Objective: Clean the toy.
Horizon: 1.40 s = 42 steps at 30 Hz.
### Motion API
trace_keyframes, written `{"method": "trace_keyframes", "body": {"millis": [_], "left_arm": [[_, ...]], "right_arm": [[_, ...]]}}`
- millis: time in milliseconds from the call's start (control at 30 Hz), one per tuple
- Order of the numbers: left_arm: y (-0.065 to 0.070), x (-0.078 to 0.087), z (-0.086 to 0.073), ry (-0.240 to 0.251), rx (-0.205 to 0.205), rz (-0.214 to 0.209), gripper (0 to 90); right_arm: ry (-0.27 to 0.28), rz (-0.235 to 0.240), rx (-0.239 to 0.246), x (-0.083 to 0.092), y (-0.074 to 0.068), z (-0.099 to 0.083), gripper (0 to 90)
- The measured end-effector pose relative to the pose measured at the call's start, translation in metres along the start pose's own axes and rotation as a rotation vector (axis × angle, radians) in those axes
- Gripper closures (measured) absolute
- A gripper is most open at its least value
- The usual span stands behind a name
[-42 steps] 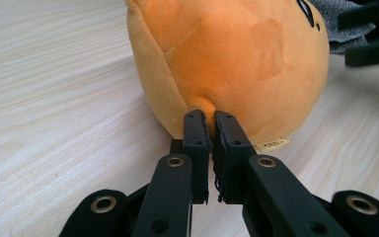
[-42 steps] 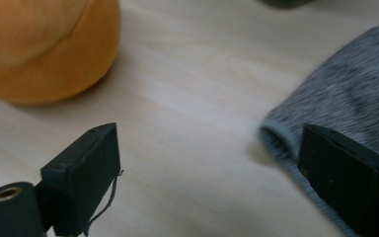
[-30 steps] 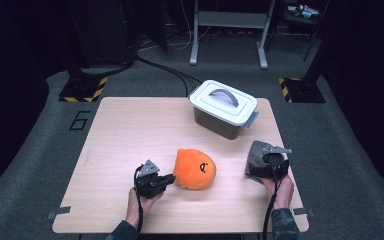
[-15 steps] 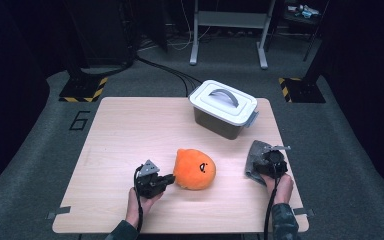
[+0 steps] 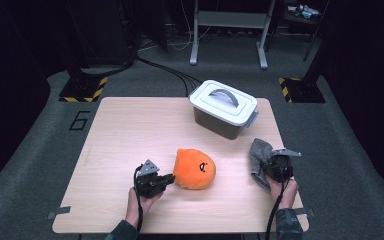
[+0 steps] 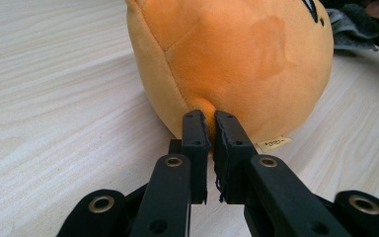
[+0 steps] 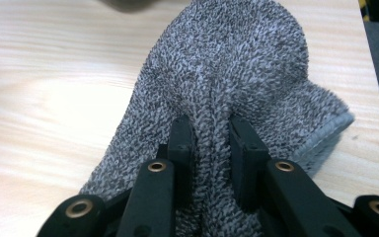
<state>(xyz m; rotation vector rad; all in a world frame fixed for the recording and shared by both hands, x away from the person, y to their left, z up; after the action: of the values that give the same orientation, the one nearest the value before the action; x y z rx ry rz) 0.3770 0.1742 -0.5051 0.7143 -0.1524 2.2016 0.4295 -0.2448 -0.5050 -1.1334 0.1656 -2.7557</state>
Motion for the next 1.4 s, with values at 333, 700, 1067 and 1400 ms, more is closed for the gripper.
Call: {"method": "trace_keyframes", "body": {"millis": [333, 700, 1067, 1400], "left_arm": [[0.001, 0.000, 0.000, 0.004, 0.004, 0.001, 83.3], [0.001, 0.000, 0.001, 0.006, 0.002, 0.002, 83.2], [0.000, 0.000, 0.002, 0.008, -0.004, 0.006, 83.0], [0.000, 0.000, 0.002, 0.009, 0.006, -0.013, 69.1]], "right_arm": [[0.024, 0.099, 0.045, 0.030, -0.028, 0.003, 73.8], [0.011, 0.215, 0.121, 0.039, -0.070, 0.007, 73.2], [0.007, 0.364, 0.215, 0.038, -0.135, 0.025, 72.4], [-0.035, 0.367, 0.265, 0.022, -0.152, 0.021, 72.4]]}}
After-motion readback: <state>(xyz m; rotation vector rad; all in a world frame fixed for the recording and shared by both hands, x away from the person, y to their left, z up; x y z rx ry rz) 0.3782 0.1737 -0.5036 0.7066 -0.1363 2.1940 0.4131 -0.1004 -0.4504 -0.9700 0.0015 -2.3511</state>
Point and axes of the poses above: each handheld gripper's, and its own axes: x roughly backward along the jaws, z roughly out of its top, y roughly to its right, the point moved 2 cm from there along -x, roughly forward along the jaws, and after that the axes turned 8 degrees about -x, right-handed, at the moved point
